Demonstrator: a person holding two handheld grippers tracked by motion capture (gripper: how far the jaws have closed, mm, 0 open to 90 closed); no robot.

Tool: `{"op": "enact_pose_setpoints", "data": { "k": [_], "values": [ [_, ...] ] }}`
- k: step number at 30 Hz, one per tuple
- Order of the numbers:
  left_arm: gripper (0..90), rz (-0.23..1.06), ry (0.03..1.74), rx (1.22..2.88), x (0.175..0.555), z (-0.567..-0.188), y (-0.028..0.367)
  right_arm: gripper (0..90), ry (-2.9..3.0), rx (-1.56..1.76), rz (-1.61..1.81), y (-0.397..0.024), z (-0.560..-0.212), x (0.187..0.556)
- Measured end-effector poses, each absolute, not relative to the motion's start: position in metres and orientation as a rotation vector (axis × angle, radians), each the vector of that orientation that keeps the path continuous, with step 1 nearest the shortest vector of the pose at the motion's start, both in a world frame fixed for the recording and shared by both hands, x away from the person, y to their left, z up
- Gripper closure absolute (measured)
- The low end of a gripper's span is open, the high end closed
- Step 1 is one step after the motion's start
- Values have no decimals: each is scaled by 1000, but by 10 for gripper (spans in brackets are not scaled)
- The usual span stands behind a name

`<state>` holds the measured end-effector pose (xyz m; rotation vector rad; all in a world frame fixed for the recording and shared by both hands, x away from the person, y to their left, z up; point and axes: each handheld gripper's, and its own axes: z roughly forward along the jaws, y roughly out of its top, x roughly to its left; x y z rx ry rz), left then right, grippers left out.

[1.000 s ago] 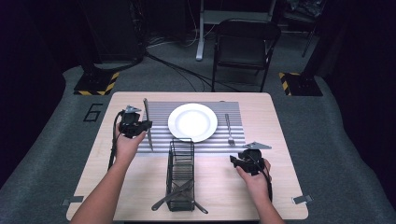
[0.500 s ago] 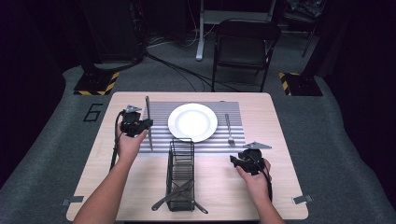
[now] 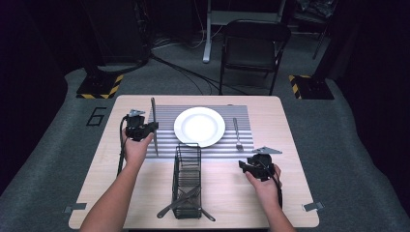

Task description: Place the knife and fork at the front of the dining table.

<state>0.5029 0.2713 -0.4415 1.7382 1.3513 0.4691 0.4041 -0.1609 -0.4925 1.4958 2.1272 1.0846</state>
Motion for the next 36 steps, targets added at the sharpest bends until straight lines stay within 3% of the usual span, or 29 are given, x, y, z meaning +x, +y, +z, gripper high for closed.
{"op": "enact_pose_setpoints", "data": {
  "k": [21,36],
  "values": [
    [826,483,1417,1746,524,-459,254,568,2132,1491,1083,-161,-493,406],
    [826,498,1593,1685,540,-480,247,569,2127,1489,1098,-161,-493,406]
  ]
}}
